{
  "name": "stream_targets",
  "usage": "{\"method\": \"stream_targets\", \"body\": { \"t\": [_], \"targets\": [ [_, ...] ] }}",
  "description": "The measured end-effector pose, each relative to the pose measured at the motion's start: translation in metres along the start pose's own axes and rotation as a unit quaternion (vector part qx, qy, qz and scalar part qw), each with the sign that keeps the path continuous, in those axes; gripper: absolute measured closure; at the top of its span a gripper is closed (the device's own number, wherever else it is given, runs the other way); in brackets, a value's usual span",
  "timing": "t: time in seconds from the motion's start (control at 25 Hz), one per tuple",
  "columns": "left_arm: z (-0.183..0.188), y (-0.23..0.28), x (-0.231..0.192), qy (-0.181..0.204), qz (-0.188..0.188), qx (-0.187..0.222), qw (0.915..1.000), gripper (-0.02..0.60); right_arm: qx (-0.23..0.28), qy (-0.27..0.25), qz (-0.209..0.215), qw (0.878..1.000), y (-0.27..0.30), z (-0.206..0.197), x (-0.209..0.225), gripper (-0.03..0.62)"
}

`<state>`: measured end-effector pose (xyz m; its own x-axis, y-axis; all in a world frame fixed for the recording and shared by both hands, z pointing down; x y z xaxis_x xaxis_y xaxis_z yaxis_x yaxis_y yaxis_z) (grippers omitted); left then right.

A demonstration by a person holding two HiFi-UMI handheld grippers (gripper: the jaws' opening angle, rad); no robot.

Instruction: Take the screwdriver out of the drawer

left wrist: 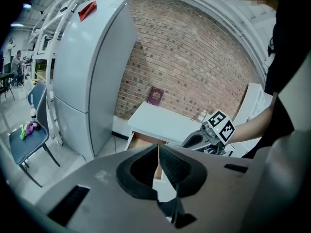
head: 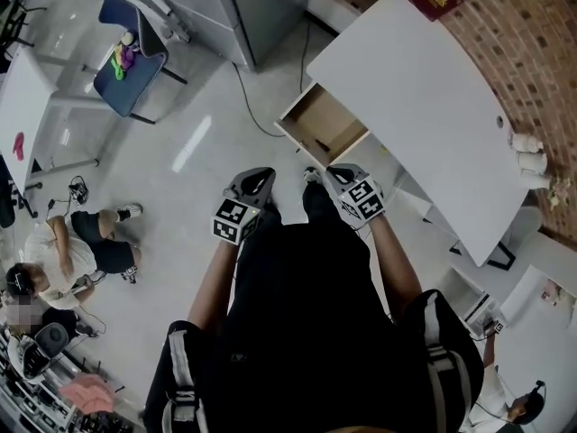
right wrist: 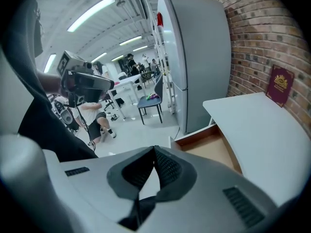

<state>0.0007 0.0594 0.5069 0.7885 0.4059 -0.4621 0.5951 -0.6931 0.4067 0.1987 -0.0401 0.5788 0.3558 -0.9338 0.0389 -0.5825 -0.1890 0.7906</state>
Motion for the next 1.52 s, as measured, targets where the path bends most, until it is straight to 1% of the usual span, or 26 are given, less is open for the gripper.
{"method": "stream_targets", "body": {
  "t": [0.44, 0.76, 0.92, 1.04, 1.2, 1.52],
  "targets": [
    [-0.008, 0.011, -0.007, -0.021, 0.019, -0.004, 0.9996, 0.563, -0.031, -0.010, 0.017, 0.999, 0.023, -0.018, 0.016, 0.539],
    [-0.013, 0.020, -0.019, -0.033, 0.034, -0.008, 0.9988, 0.563, -0.055, -0.012, 0.020, 0.998, 0.044, -0.038, 0.035, 0.539],
    [-0.015, 0.021, -0.024, -0.031, 0.034, -0.015, 0.9988, 0.563, -0.069, -0.015, 0.023, 0.997, 0.058, -0.048, 0.041, 0.539],
    [-0.017, 0.022, -0.024, -0.028, 0.031, -0.024, 0.9988, 0.563, -0.072, -0.022, 0.017, 0.997, 0.070, -0.054, 0.046, 0.539],
    [-0.021, 0.020, -0.021, -0.027, 0.025, -0.033, 0.9988, 0.563, -0.082, -0.018, 0.017, 0.996, 0.088, -0.065, 0.047, 0.539],
    [-0.037, 0.005, -0.020, -0.038, 0.021, -0.032, 0.9985, 0.563, -0.103, -0.008, 0.011, 0.995, 0.128, -0.086, 0.048, 0.539]
  ]
}}
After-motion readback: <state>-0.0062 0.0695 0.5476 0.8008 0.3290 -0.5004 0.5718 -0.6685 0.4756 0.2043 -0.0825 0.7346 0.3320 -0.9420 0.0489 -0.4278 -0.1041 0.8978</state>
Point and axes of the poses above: the fingertips, and each gripper's own axes: y forward along the fingers, x to its right, z out of its top, the point moved 6 cm from there along -y, backward along the fingers, and after that the axes turned 12 degrees about -z, right-handed, at the moved point
